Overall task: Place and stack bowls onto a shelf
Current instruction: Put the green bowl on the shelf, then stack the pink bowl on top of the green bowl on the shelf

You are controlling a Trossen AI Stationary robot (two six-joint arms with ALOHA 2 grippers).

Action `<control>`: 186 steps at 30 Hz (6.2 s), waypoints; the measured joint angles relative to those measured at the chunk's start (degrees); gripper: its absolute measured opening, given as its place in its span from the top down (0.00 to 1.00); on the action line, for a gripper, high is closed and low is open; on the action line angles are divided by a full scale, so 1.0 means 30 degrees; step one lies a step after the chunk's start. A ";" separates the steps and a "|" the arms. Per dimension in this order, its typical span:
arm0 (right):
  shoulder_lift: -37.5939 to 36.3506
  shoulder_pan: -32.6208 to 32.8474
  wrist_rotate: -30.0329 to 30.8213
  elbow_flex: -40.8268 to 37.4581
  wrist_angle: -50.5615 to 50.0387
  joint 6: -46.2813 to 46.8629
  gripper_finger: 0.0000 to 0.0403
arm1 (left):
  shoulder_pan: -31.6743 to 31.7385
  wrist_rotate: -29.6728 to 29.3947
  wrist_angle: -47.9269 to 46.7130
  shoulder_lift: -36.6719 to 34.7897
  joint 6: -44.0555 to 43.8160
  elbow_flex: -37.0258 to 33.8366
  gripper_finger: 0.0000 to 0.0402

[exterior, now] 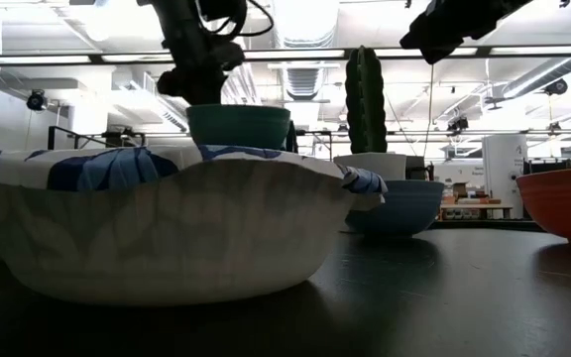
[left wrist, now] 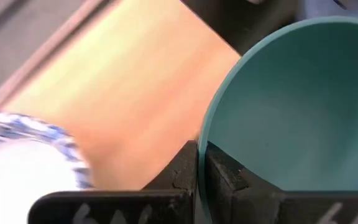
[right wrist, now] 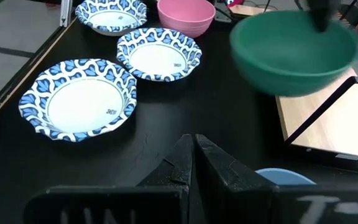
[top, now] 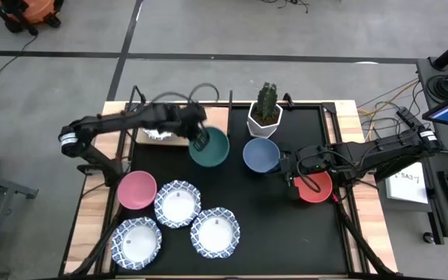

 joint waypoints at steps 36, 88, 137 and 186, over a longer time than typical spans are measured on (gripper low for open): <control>0.0000 0.0000 0.0045 -0.0211 0.0214 -0.0140 0.98 | 0.7104 0.0692 0.1712 0.5107 0.3477 0.1618 0.97; 0.0146 -0.0007 0.0206 -0.0528 0.1248 0.0140 0.98 | -0.4293 -0.0763 -0.2423 -0.3090 -0.1710 0.1766 0.58; 0.0874 -0.0015 0.0228 -0.0933 0.3698 0.0501 0.98 | -1.6590 0.5080 -0.2629 -0.4088 -2.3318 -1.1315 0.73; 0.1115 -0.0015 0.0213 -0.0991 0.3637 -0.1220 0.98 | -0.8376 -0.9067 -0.1762 -0.1972 0.7154 -0.0192 1.00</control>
